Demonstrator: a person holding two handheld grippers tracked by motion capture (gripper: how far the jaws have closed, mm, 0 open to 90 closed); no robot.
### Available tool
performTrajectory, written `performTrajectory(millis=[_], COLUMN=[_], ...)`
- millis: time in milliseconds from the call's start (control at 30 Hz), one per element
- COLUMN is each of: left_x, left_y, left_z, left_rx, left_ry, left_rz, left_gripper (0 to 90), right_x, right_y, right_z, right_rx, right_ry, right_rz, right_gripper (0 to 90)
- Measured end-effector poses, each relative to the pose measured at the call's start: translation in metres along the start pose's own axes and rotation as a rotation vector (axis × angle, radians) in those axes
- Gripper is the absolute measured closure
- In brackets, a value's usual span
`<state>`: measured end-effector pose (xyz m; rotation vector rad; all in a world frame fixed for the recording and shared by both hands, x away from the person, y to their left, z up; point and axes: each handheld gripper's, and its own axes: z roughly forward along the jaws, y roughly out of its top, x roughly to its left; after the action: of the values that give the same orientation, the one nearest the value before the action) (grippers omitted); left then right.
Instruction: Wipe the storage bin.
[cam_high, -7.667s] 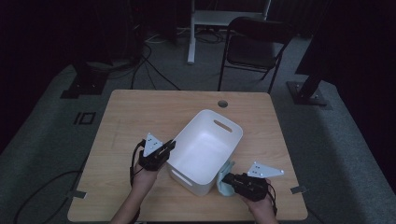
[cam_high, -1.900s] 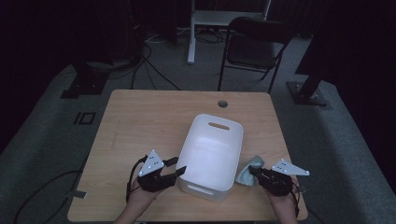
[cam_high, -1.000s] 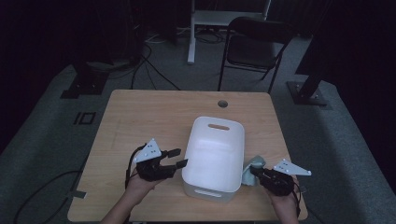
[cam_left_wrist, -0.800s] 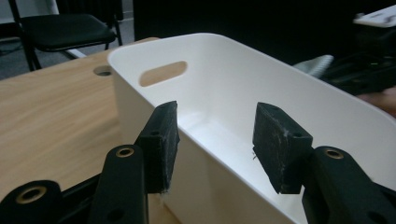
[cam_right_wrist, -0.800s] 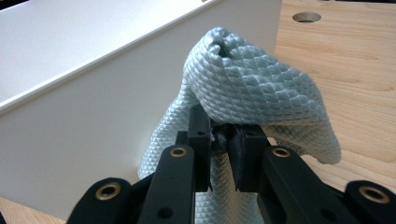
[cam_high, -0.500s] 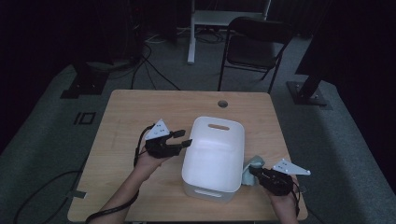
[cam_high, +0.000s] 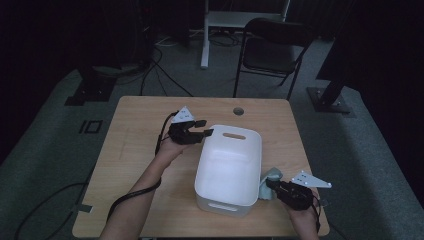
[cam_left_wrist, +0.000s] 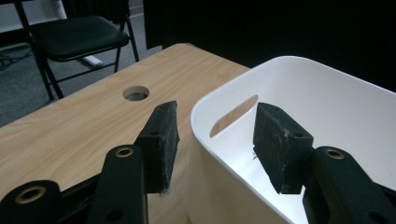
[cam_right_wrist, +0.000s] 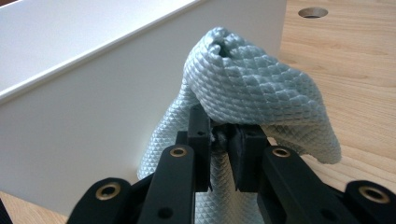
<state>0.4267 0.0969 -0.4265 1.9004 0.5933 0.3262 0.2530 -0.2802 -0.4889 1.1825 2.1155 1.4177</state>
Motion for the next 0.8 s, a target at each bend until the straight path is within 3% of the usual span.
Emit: performTrajectory(millis=[67,300,400,600,800], left_x=[0.003,0.015,0.022,0.024,0.024], left_y=[0.002,0.006,0.007,0.007,0.007], left_z=[0.006,0.024,0.031,0.043,0.051], left_rx=[-0.003,0.003,-0.013,0.033,0.041], left_ry=[-0.019,-0.014,-0.041,-0.079,-0.127], left_rz=[-0.007,-0.028,-0.042,0.001,0.005], left_gripper=[48.1,46.3,47.0,47.2,60.0], right_x=[0.0,-0.001,-0.001,-0.002,-0.002], right_y=[0.0,-0.001,-0.003,-0.004,-0.005], right_z=[0.0,-0.003,-0.004,-0.002,-0.003], right_rx=[-0.001,-0.003,-0.002,0.003,0.003], right_ry=[0.002,0.001,0.001,0.006,0.008], right_rz=[0.001,0.003,0.0,0.003,0.004], right_gripper=[80.1,80.1,80.1,80.1,80.1])
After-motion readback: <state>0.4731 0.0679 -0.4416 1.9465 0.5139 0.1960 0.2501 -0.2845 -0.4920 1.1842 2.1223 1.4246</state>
